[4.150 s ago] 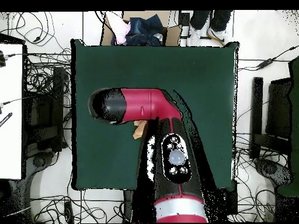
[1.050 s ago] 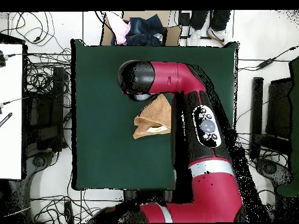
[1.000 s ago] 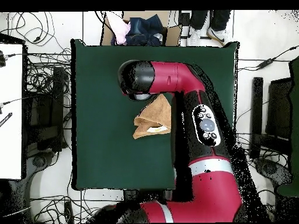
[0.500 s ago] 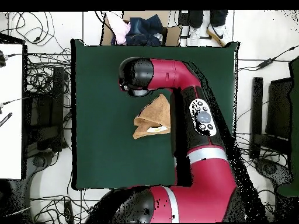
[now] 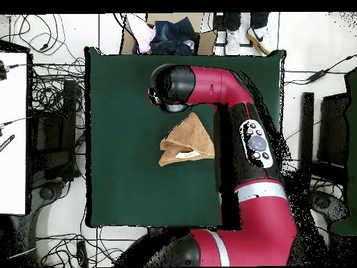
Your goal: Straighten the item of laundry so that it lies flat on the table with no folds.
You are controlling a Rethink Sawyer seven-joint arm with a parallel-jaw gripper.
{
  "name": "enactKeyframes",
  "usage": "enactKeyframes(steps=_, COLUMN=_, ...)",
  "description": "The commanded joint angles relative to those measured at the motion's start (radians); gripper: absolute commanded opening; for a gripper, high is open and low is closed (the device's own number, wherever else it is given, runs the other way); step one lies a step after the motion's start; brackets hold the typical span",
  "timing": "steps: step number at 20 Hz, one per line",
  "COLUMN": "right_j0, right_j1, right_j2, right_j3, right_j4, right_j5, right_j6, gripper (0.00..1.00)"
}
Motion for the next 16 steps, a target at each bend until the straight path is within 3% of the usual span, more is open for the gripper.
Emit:
enactKeyframes(steps=1, right_j0=-0.036, right_j1=-0.062, right_j2=0.049, right_j3=0.084, right_j4=-0.017, right_j5=0.122, right_j6=-0.131, gripper=1.0)
enactKeyframes(steps=5, right_j0=-0.047, right_j1=-0.047, right_j2=0.055, right_j3=0.057, right_j4=-0.03, right_j5=0.143, right_j6=-0.151, gripper=1.0)
enactKeyframes(steps=16, right_j0=-0.072, right_j1=-0.007, right_j2=0.074, right_j3=0.151, right_j4=-0.035, right_j5=0.024, right_j6=-0.117, gripper=1.0)
